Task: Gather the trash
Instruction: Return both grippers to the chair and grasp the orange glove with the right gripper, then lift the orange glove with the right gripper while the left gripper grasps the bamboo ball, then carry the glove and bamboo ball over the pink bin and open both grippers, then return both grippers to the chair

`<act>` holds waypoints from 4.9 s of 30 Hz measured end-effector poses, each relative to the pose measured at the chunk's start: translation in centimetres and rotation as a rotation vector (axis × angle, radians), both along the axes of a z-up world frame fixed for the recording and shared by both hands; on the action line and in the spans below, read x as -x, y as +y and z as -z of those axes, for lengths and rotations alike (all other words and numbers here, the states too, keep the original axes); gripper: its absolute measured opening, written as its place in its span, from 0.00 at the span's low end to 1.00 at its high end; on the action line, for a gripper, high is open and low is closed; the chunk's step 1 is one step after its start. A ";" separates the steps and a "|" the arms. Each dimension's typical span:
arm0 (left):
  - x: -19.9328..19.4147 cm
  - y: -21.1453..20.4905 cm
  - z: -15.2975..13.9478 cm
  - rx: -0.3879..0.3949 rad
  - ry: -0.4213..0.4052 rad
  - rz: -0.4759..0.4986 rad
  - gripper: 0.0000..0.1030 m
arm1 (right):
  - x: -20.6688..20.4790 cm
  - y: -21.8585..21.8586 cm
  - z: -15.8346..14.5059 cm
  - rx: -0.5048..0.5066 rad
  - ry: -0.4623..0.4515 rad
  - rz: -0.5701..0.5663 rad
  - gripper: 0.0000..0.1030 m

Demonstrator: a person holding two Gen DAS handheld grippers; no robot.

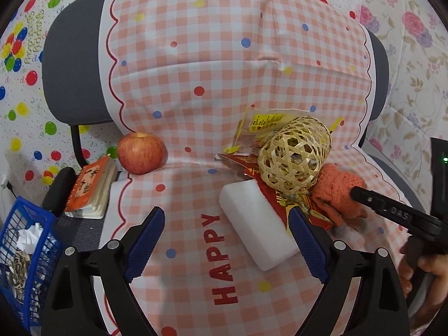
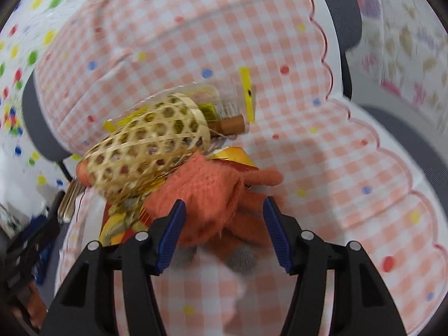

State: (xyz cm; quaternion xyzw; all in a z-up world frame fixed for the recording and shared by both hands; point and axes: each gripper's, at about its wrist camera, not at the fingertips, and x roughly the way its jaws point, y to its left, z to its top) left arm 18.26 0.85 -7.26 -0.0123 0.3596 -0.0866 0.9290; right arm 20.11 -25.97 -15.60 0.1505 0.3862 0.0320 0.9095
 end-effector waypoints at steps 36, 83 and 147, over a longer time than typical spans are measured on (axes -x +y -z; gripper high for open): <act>-7.2 -7.3 1.5 -0.044 0.000 0.297 0.74 | 7.5 -5.0 -9.3 0.161 -0.277 0.104 0.11; 21.4 -15.8 -4.4 0.104 -0.140 0.619 0.71 | 35.4 -8.8 -11.5 0.376 -0.270 0.361 0.11; 8.4 -1.8 -1.4 -0.038 -0.066 0.100 0.84 | 20.2 -1.7 -7.3 0.292 -0.201 0.029 0.37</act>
